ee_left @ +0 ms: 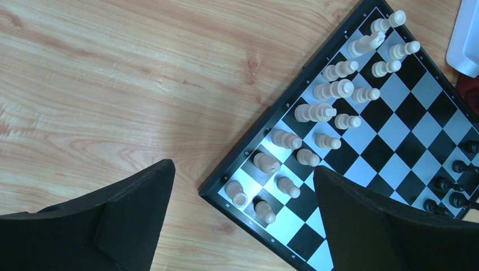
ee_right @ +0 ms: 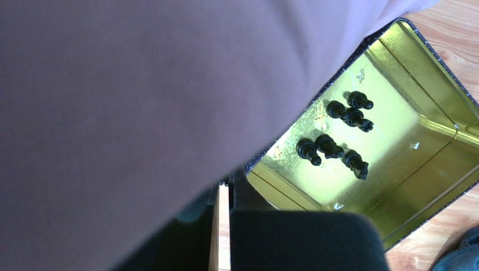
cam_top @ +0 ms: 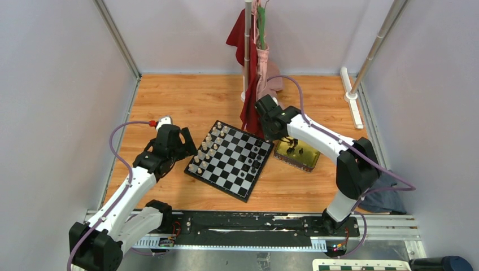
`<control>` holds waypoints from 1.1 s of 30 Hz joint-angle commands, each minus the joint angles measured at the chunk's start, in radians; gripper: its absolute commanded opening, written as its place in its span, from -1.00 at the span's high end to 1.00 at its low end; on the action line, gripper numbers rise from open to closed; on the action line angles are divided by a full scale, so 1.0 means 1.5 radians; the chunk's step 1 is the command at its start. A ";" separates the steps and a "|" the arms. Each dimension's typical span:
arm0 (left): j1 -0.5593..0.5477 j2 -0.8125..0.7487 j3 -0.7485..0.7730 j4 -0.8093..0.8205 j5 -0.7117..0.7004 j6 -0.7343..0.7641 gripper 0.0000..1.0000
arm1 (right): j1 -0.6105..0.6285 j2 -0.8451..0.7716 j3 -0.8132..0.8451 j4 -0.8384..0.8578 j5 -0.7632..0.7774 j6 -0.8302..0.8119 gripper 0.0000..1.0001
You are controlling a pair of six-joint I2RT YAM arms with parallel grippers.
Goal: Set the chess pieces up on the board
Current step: Pick up the chess piece from the storage box, then place the chess piece on the chessboard.
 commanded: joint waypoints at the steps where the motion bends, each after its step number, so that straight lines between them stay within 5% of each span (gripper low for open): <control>1: -0.002 -0.008 -0.010 -0.005 -0.001 0.001 -1.00 | 0.013 0.029 0.022 -0.021 0.003 -0.002 1.00; 33: -0.002 0.037 0.001 0.011 -0.009 0.008 -1.00 | 0.004 0.145 0.051 0.019 -0.045 -0.035 1.00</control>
